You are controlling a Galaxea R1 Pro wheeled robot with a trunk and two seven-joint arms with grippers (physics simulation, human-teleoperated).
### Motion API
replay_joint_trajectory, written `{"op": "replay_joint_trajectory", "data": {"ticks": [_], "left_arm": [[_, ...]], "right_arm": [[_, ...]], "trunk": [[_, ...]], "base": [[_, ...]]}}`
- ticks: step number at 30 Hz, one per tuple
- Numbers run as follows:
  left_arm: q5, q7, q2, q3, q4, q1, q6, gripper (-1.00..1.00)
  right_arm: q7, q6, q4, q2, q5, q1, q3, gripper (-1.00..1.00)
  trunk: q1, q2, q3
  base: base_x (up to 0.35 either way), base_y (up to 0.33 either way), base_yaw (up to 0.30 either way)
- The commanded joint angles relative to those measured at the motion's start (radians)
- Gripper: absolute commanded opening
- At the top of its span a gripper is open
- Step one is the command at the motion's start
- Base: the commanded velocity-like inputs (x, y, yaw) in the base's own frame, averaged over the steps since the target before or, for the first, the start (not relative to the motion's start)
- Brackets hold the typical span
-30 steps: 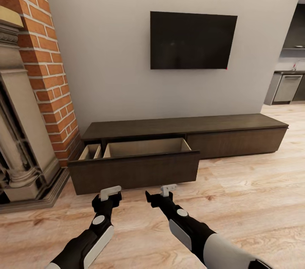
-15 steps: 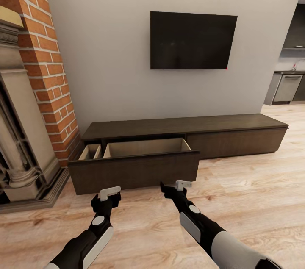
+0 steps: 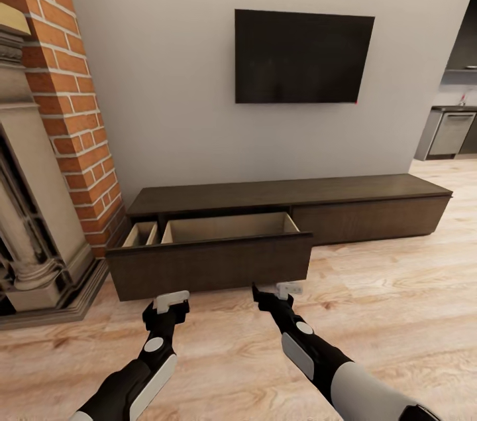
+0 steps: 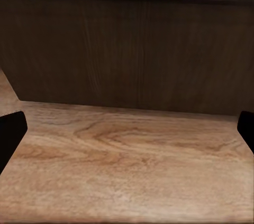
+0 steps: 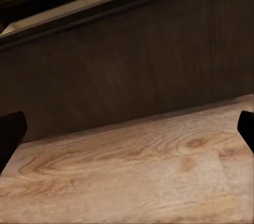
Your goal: Place each of the two pumpkins and all three candles from the living room inside a cabinet in the living room (use any cabinet), then make sure every cabinet is closed, and position the cauldron so it is next to a table in the living room.
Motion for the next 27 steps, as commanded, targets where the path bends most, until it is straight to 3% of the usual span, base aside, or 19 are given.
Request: {"op": "replay_joint_trajectory", "data": {"ticks": [1, 21, 27], "left_arm": [[0.010, 0.007, 0.001, -0.006, -0.001, -0.001, -0.004, 1.00], [0.010, 0.005, 0.003, 0.000, -0.005, -0.002, 0.002, 1.00], [0.010, 0.025, 0.006, 0.001, -0.020, -0.001, 0.003, 1.00]], "right_arm": [[-0.006, -0.005, 0.000, 0.000, -0.007, -0.001, 0.009, 1.00], [-0.006, -0.003, 0.005, -0.001, -0.005, -0.001, 0.013, 1.00], [-0.006, -0.010, 0.071, -0.001, -0.005, -0.001, 0.013, 1.00]], "trunk": [[0.000, -0.001, -0.005], [0.009, -0.005, -0.082], [0.012, -0.007, -0.106]], "base": [[0.000, 0.000, 0.000], [0.000, 0.000, 0.000], [0.000, 0.000, 0.000]]}}
